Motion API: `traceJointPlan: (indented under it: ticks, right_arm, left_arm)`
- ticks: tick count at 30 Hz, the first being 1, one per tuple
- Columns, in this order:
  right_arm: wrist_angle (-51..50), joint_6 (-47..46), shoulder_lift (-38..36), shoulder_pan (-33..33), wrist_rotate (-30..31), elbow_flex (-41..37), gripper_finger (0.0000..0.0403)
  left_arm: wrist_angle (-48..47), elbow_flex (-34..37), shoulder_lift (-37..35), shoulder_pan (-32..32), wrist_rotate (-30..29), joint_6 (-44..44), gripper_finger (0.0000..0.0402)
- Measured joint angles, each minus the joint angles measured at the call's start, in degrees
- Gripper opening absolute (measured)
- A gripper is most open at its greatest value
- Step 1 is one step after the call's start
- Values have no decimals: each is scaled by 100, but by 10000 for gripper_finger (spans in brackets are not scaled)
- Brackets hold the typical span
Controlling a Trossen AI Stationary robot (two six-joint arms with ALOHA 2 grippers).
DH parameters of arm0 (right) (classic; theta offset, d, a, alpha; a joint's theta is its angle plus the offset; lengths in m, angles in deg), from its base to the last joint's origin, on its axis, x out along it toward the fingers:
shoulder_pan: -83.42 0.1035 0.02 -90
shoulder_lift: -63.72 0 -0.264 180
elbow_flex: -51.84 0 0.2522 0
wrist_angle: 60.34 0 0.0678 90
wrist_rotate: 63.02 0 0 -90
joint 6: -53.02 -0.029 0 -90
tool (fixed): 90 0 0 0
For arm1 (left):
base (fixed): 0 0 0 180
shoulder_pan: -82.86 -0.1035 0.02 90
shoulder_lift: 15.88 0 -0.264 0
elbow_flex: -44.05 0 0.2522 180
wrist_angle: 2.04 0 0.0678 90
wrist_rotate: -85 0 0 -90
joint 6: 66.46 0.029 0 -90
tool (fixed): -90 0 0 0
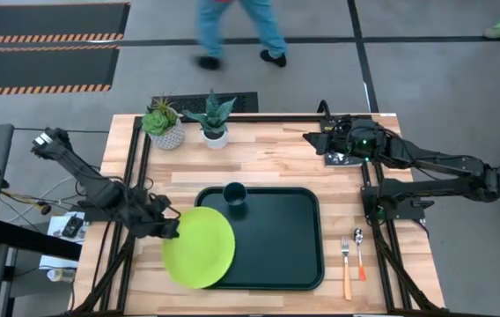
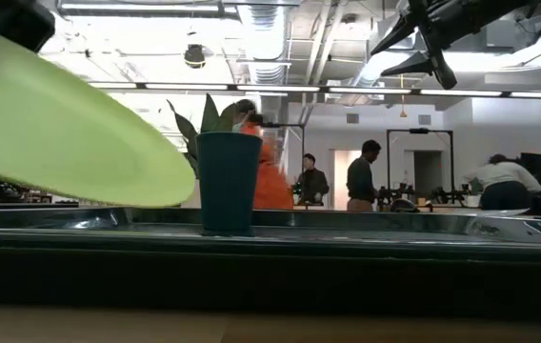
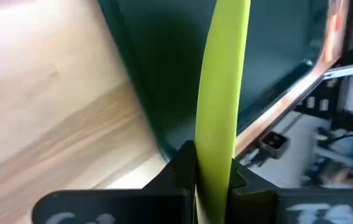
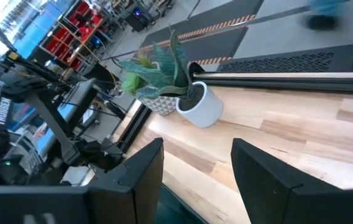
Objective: Pick and place plate/cup/fork/spoon on tray
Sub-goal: Put the green plate on the black serving tray below the black cup
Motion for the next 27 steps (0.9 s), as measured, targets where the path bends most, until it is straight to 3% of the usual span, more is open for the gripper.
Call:
traceJointPlan:
  ticks: [7,12,19,27]
  right_arm:
    - [-11,9,2,0,2,0,211]
    - [-11,7,2,0,-15,0,210]
    - [-11,3,2,0,-32,0,210]
    - [-11,4,2,0,-47,0,210]
  left_arm:
    - [1063,876,4,-83,-486,-405,0]
    - [1534,1186,4,-177,-480,-451,0]
    - [1728,1234,63,-248,-452,-440,0]
    - [2521,1231,702,-259,-264,-439,0]
